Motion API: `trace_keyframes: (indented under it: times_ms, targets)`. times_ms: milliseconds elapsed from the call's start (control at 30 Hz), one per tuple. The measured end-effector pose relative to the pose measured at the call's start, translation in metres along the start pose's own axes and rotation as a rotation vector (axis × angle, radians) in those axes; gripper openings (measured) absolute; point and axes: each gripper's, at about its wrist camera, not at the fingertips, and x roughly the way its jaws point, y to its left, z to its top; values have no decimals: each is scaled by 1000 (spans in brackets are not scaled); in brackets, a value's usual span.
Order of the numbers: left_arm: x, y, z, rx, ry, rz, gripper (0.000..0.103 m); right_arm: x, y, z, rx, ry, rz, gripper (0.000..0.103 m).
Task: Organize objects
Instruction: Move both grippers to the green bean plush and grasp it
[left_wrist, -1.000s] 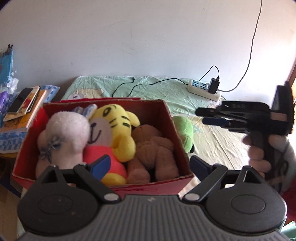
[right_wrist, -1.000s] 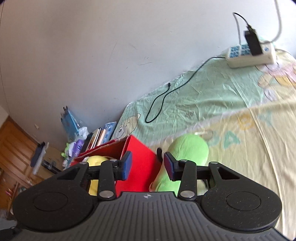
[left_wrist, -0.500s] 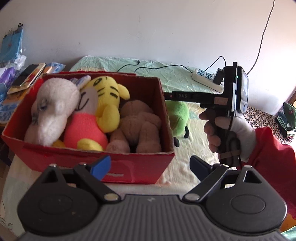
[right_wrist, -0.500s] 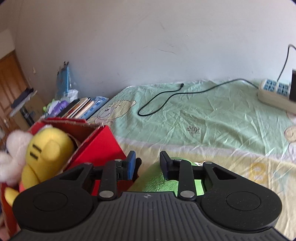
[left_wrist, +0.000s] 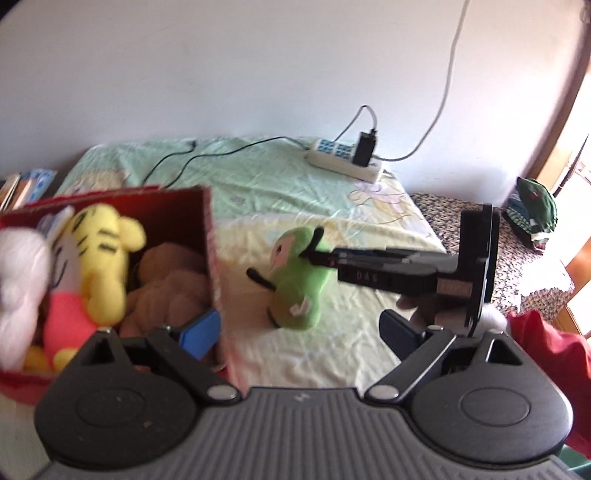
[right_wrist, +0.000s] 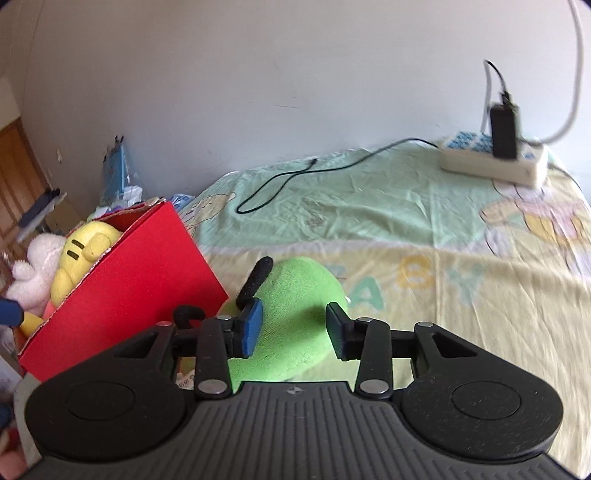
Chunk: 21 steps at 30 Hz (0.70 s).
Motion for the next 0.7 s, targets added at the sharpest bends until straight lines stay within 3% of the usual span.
trace_keyframes:
  times_ms: [233, 433, 600, 700]
  targets:
    - [39, -20, 17, 79, 29, -46, 91, -22, -24, -17, 99, 23, -41, 40]
    - [81, -38, 21, 146, 79, -38, 81, -44, -49, -29, 241, 29, -35, 38]
    - [129, -37, 17, 140, 178, -10, 64, -56, -79, -41, 514, 41, 78, 38]
    - [148, -36, 12, 138, 217, -1, 64, -57, -87, -47, 644, 51, 167, 38]
